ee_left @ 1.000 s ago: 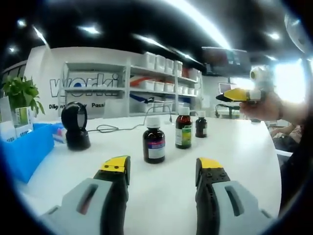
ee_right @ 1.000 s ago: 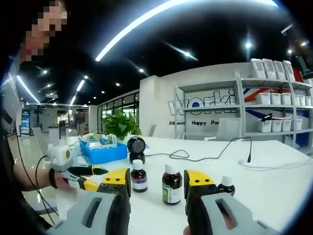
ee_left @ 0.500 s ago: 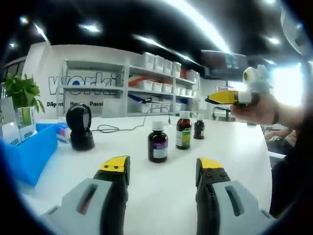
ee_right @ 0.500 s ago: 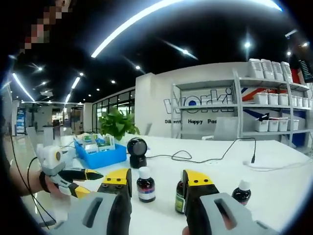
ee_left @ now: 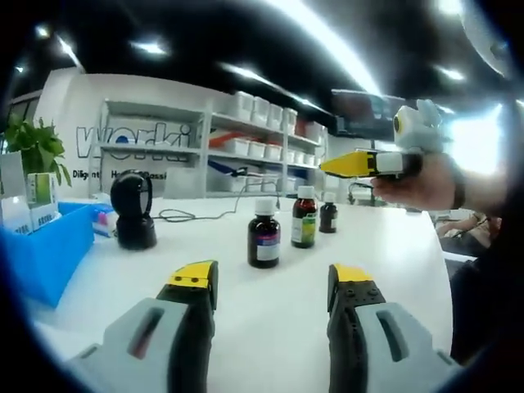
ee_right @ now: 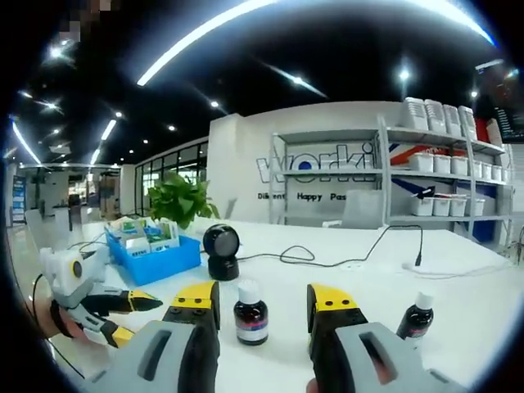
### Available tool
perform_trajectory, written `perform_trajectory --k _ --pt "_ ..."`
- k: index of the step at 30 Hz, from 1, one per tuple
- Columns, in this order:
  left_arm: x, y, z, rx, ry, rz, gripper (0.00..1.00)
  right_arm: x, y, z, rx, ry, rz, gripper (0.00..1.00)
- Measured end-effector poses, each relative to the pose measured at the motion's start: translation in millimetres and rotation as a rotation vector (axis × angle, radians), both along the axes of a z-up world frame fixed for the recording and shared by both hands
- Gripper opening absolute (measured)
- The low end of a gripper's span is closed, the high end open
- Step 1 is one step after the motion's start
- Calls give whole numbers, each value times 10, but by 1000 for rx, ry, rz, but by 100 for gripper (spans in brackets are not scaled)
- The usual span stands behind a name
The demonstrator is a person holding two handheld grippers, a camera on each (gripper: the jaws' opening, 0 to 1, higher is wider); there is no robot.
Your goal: Rotate the medicine bottle to make it face forward pick up the medicine bottle inspect the drug traceability code place the medicine on the table
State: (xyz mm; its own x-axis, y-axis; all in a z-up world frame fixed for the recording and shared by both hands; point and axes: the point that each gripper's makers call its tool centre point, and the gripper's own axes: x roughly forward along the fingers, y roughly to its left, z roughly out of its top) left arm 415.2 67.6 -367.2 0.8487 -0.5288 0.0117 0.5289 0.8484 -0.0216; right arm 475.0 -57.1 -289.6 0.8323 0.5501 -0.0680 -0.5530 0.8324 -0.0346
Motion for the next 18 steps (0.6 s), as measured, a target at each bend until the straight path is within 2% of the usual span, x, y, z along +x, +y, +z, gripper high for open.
perform_trajectory --k 4,9,14,18 --pt "-2 17 5 -20 4 -6 45 63 75 -73 8 10 -26 38" --pt "18 19 -58 -9 29 -8 45 163 159 -211 25 25 -62 37" --pt "4 5 -52 3 23 -9 45 307 155 -349 42 49 -124 38" --pt "-7 -12 -48 11 17 -12 45 319 224 -430 36 40 -151 38"
